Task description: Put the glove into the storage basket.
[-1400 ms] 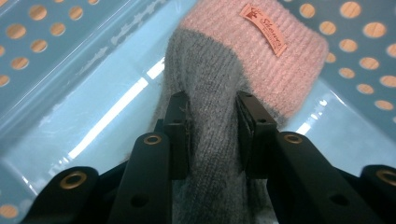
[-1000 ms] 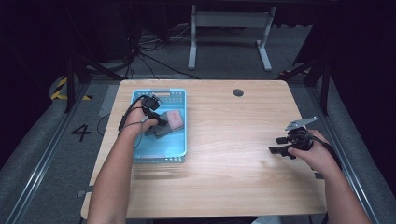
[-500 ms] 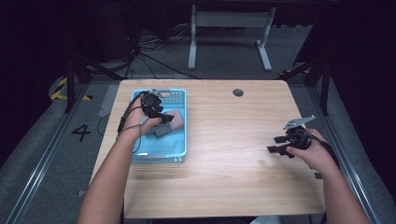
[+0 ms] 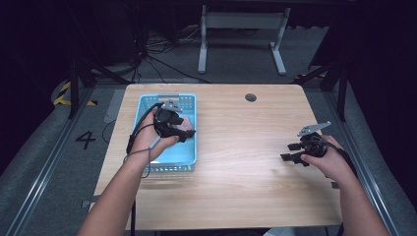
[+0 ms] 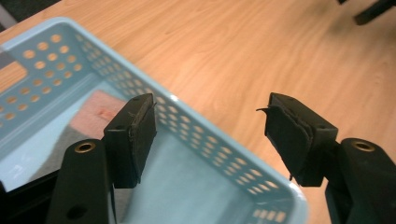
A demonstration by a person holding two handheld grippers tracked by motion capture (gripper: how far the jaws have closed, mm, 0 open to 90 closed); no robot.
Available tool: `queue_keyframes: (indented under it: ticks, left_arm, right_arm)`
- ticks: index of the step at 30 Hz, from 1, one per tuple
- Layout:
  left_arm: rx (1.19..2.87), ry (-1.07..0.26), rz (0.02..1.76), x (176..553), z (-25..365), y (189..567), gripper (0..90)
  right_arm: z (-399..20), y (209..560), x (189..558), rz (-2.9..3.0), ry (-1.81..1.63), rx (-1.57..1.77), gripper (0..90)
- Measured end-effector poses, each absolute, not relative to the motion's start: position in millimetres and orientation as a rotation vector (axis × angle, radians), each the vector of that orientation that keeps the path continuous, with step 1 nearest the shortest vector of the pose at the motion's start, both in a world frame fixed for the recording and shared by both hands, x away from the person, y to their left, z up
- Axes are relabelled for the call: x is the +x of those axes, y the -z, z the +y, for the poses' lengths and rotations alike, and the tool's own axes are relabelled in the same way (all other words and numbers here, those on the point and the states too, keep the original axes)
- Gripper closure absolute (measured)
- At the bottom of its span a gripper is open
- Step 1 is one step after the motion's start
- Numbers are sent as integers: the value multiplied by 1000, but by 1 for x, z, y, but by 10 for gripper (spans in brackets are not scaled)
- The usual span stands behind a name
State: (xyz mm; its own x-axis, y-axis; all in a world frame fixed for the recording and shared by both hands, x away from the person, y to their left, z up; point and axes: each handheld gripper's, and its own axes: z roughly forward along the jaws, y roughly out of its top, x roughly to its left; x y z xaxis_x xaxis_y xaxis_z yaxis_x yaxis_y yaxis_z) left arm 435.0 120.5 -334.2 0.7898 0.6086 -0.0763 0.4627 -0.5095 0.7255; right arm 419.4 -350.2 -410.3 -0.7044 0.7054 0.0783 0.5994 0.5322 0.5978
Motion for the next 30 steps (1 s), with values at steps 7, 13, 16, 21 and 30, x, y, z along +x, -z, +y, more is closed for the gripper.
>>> queue_keyframes:
  ticks: [7,13,16,21,30]
  left_arm:
    - [2162,-212,742,400,114,337,331]
    - [2188,-233,721,371,109,351,326]
    - [2175,-223,712,363,108,356,327]
    - [2210,-157,690,347,104,367,325]
    - [2274,-65,634,331,91,402,320]
  right_arm:
    - [-351,411,419,2595,-911,1114,398]
    - [-348,412,418,2609,-902,1106,392]
    - [-348,413,418,2612,-903,1111,391]
    - [-347,414,418,2617,-895,1113,390]
    - [-347,416,420,2627,-888,1105,383]
